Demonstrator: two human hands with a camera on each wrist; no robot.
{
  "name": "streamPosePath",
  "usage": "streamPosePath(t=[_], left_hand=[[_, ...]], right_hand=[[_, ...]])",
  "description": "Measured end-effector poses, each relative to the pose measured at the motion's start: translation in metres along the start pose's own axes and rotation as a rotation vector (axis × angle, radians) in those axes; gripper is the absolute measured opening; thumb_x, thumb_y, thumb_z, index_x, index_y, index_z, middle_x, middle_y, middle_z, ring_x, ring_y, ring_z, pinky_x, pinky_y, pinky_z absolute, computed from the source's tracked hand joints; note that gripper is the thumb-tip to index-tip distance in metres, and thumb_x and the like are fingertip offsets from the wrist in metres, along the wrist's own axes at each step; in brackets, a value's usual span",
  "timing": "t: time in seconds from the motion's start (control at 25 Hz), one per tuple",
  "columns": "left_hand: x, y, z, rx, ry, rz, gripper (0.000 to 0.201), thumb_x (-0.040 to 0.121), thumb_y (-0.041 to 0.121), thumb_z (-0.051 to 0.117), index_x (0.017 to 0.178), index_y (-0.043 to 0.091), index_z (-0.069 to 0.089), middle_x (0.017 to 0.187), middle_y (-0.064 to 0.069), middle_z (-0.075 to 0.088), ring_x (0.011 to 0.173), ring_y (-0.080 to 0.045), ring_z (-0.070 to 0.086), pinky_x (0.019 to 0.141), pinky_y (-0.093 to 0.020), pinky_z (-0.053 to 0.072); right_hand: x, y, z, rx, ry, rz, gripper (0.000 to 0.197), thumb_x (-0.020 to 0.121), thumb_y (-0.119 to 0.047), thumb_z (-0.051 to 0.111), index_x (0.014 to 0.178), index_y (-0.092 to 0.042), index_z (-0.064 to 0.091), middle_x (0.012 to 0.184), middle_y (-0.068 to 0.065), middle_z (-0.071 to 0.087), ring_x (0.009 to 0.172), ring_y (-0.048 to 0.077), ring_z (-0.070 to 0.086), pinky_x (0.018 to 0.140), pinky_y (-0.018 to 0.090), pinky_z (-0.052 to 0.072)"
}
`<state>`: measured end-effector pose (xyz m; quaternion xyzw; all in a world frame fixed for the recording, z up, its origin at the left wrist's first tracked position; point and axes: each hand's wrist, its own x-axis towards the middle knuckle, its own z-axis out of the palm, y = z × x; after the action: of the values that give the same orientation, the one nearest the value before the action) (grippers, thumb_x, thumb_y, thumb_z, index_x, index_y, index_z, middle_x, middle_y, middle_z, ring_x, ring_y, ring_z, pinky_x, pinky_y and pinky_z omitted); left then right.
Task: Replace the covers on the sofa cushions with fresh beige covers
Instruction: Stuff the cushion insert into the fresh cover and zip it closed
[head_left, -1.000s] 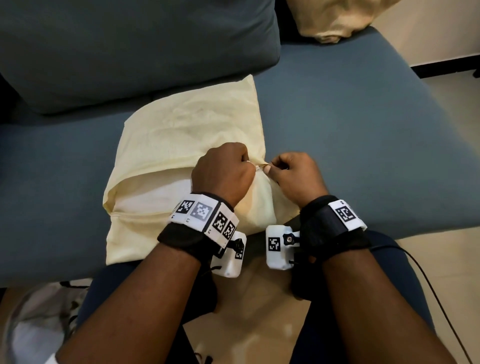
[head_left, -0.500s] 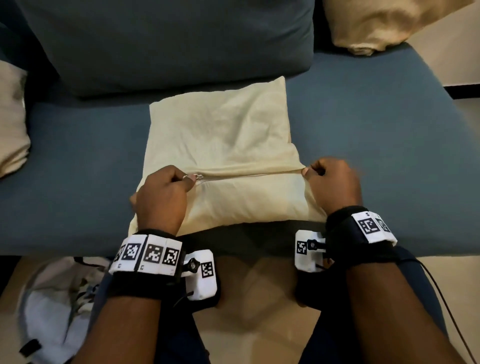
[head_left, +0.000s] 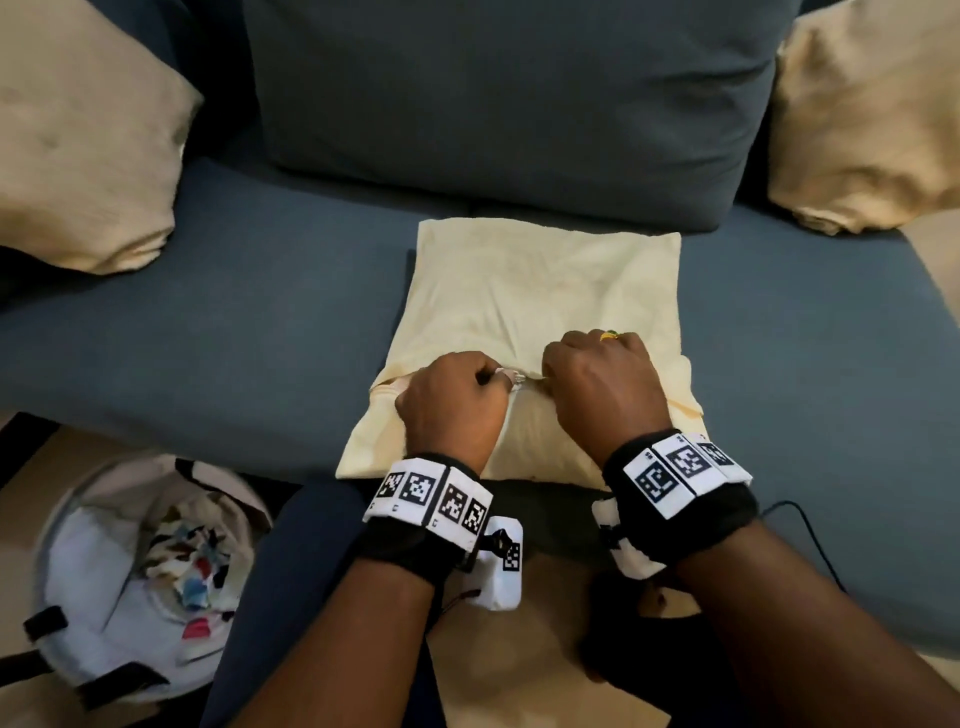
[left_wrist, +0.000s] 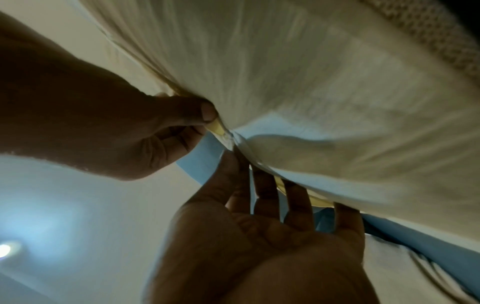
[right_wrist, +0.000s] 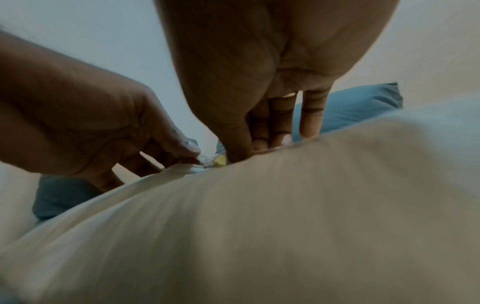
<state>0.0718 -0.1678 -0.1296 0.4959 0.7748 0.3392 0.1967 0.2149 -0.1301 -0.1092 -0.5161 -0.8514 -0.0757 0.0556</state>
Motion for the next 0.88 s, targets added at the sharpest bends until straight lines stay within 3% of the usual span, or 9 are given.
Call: streamPosePath(t=[0.12,0.24,0.36,0.56,0.64,0.72,0.8,0.84,0.88], left_hand=[[0.006,-0.013,-0.012,-0.021,0.06,-0.093,0.009,0.078,0.034,0.067,0.078,0.029,0.074,0.088,0.012,0.071,0.091,-0.022,0.063,0.086,-0.044,0.051],[0.023,-0.04,-0.037,-0.003,0.137,-0.206,0.009,0.075,0.033,0.07,0.078,0.028,0.076,0.092,0.007,0.071,0.09,-0.027,0.061,0.082,-0.041,0.051],[0.035,-0.067,-0.062,0.044,0.107,-0.358,0.011,0.074,0.022,0.066,0.074,0.015,0.075,0.074,-0.002,0.068,0.074,-0.033,0.06,0.062,-0.029,0.043],[0.043,-0.085,-0.077,0.195,-0.024,-0.474,0.022,0.078,0.018,0.06,0.059,0.007,0.055,0.063,-0.004,0.054,0.058,-0.028,0.049,0.064,-0.032,0.041],[0.045,-0.084,-0.076,0.224,-0.081,-0.436,0.021,0.08,0.021,0.058,0.065,0.006,0.059,0.075,-0.01,0.063,0.064,-0.029,0.053,0.064,-0.031,0.041],[0.042,-0.083,-0.072,0.25,-0.18,-0.401,0.024,0.089,0.03,0.055,0.085,0.01,0.067,0.102,-0.014,0.069,0.085,-0.035,0.061,0.071,-0.032,0.042],[0.035,-0.087,-0.064,0.21,-0.317,-0.43,0.044,0.1,0.042,0.044,0.119,0.008,0.065,0.124,-0.016,0.064,0.111,-0.037,0.06,0.085,-0.032,0.043],[0.03,-0.091,-0.059,0.144,-0.383,-0.47,0.052,0.102,0.048,0.04,0.125,0.006,0.061,0.124,-0.017,0.065,0.11,-0.037,0.063,0.088,-0.034,0.048],[0.024,-0.096,-0.055,0.048,-0.418,-0.529,0.058,0.1,0.053,0.04,0.123,0.004,0.06,0.113,-0.019,0.069,0.097,-0.036,0.068,0.081,-0.037,0.055]], right_hand=[[-0.002,-0.001,0.001,-0.093,0.019,-0.047,0.021,0.061,0.003,0.07,0.066,-0.012,0.057,0.066,0.007,0.058,0.059,0.032,0.056,0.064,0.036,0.039],[-0.006,0.005,0.002,-0.132,0.004,0.013,0.014,0.072,-0.003,0.071,0.074,-0.012,0.059,0.072,0.007,0.06,0.064,0.032,0.057,0.064,0.037,0.038],[-0.008,0.011,0.005,-0.118,0.009,0.057,0.008,0.082,-0.006,0.066,0.083,-0.012,0.061,0.08,0.006,0.062,0.072,0.032,0.058,0.067,0.039,0.041],[-0.012,0.014,0.001,0.022,0.025,0.071,0.01,0.092,-0.011,0.058,0.083,-0.015,0.056,0.08,0.002,0.058,0.071,0.029,0.054,0.066,0.037,0.038],[-0.015,0.021,-0.002,0.128,0.032,0.045,0.014,0.092,-0.022,0.064,0.08,-0.018,0.057,0.078,0.0,0.057,0.069,0.026,0.052,0.063,0.036,0.042],[-0.025,0.037,-0.006,0.246,0.033,0.106,0.024,0.088,-0.044,0.067,0.083,-0.022,0.06,0.083,-0.003,0.059,0.074,0.023,0.055,0.066,0.037,0.049],[-0.043,0.059,-0.009,0.334,0.053,0.306,0.033,0.085,-0.055,0.064,0.097,-0.024,0.064,0.101,0.001,0.064,0.09,0.025,0.06,0.077,0.041,0.051],[-0.054,0.071,-0.005,0.384,0.02,0.44,0.041,0.085,-0.056,0.065,0.11,-0.023,0.063,0.113,0.005,0.063,0.102,0.028,0.059,0.084,0.042,0.049],[-0.064,0.078,-0.003,0.465,-0.085,0.581,0.054,0.084,-0.056,0.068,0.125,-0.022,0.058,0.125,0.009,0.061,0.112,0.03,0.058,0.09,0.043,0.047]])
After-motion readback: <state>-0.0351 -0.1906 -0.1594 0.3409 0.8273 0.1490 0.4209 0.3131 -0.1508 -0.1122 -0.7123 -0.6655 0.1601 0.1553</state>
